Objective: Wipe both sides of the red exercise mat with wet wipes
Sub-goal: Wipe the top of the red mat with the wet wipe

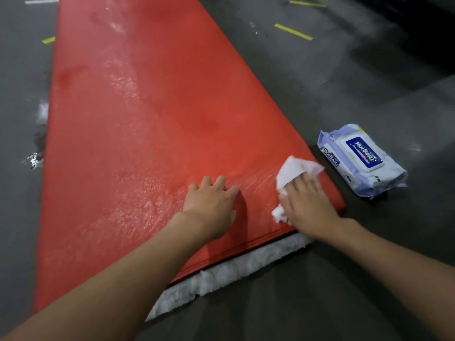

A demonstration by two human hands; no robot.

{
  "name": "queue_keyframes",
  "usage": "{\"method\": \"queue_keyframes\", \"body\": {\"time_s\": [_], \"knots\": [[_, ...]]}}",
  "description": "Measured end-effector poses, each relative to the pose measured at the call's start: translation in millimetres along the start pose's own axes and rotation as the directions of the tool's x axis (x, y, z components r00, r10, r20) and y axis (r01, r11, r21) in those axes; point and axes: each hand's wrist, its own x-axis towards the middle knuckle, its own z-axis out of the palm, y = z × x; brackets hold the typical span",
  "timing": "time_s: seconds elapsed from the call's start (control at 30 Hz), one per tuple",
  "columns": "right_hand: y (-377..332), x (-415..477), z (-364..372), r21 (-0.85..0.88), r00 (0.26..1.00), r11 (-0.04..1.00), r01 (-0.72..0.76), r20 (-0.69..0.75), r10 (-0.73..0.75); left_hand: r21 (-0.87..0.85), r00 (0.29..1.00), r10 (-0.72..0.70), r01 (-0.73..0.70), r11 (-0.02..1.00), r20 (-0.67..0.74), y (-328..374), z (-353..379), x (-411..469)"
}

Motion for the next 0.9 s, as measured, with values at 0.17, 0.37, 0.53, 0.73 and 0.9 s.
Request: {"method": "queue_keyframes", "body": {"time_s": [0.17,0.37,0.53,0.73,0.9], "knots": [[23,30,-13,0.251,0.989,0.967,-0.032,-0.132,0.067,-0.025,1.000,-0.001,0.000,1.000,-0.013,-6,-4,8],[-7,19,-8,0.152,0.986,0.978,0.140,-0.108,-0.124,-0.012,1.000,-0.007,0.007,1.000,-0.003,-7,-9,27],[10,44,-3,0.043,0.999,0.999,0.006,-0.040,-0.004,-0.012,0.999,0.005,-0.006,1.000,-0.038,-7,-6,33],[22,59,-5,0.087,0.997,0.995,0.039,-0.072,-0.033,-0.019,0.998,-0.005,0.004,1.000,-0.055,-11,0,37],[46,73,-11,0.043,0.997,0.996,0.072,-0.018,-0.071,-0.044,0.990,-0.006,0.000,0.999,-0.137,-14,12,36]]}}
